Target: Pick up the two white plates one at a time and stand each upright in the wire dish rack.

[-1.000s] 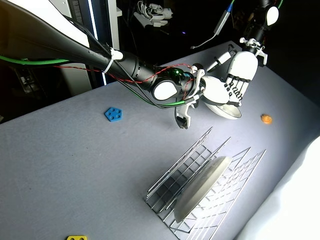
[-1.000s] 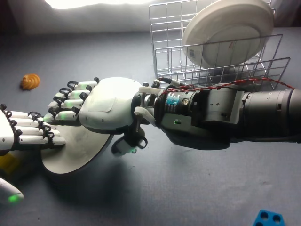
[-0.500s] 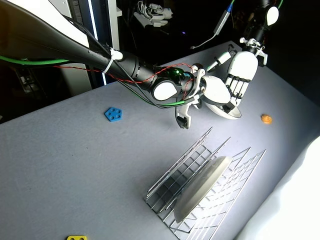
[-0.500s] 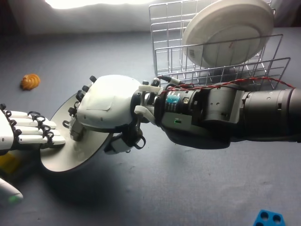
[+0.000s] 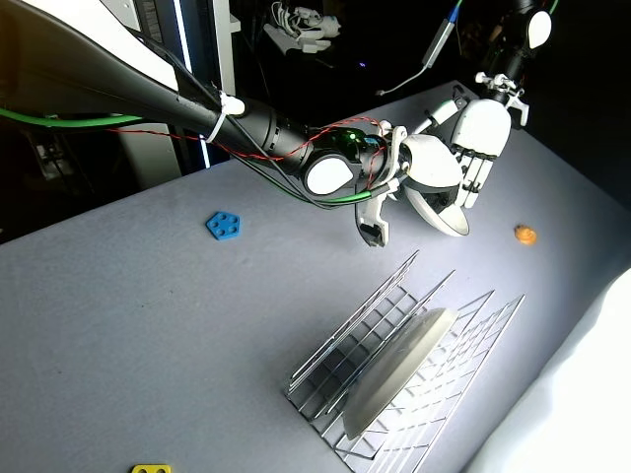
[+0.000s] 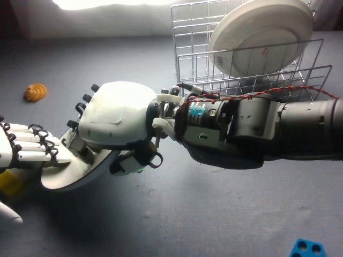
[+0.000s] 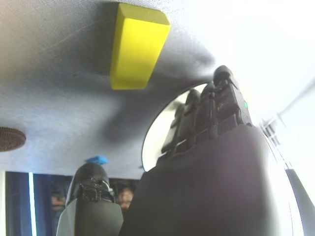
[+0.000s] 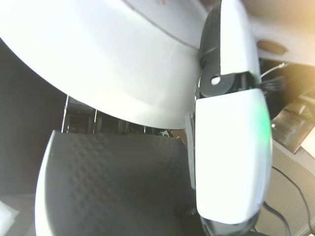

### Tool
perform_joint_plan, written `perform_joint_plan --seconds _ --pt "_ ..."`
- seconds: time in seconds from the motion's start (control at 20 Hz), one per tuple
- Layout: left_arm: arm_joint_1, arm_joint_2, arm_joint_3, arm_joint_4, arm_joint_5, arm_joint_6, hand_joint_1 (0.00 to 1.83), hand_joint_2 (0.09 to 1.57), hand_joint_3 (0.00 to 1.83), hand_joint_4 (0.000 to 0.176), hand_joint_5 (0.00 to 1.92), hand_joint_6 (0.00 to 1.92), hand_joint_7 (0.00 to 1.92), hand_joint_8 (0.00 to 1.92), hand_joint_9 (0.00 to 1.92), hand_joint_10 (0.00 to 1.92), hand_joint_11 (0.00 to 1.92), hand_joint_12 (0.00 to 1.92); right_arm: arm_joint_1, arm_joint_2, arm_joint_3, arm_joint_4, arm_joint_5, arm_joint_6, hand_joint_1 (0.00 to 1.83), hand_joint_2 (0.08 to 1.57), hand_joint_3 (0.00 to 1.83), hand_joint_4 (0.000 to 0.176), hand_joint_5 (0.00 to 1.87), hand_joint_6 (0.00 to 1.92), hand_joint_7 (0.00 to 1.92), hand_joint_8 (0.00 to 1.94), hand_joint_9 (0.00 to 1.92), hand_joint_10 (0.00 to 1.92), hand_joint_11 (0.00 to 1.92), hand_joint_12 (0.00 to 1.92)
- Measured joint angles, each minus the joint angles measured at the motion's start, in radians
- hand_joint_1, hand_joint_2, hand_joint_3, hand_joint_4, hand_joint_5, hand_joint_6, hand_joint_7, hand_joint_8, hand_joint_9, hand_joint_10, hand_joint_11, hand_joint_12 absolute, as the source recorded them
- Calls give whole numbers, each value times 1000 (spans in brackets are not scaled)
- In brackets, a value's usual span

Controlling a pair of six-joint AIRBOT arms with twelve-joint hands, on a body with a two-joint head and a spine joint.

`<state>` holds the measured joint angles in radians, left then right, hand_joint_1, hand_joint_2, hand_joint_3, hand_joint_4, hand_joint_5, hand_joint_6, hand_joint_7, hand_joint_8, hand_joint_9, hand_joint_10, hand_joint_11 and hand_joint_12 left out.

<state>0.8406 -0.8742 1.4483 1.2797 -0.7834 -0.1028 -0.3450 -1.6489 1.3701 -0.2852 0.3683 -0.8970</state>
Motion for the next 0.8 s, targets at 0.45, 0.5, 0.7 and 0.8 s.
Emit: perform_joint_plan --seconds 0.45,0.5,0.7,0.8 --pt "-129 165 -120 25 -43 -11 0 1035 0 0 16 0 22 0 0 0 0 0 29 139 -127 2 -43 16 1384 1076 0 0 1004 962 1039 823 1017 991 884 989" --pt "-140 191 -137 34 -47 -14 0 1038 1 0 19 1 29 3 1 0 0 0 31 163 -152 2 -47 21 1384 1077 0 0 1001 968 1039 823 1016 989 877 990" --pt "-183 262 -166 39 -72 -37 0 1038 1 0 18 3 27 2 0 0 0 0 61 227 -230 1 -86 52 1386 1076 0 0 993 977 1058 804 1008 998 867 972" --pt "-214 286 -173 42 -74 -62 0 1037 1 0 13 0 25 0 0 0 0 0 85 253 -258 1 -100 84 1385 1077 0 0 990 988 1055 799 1011 991 869 968"
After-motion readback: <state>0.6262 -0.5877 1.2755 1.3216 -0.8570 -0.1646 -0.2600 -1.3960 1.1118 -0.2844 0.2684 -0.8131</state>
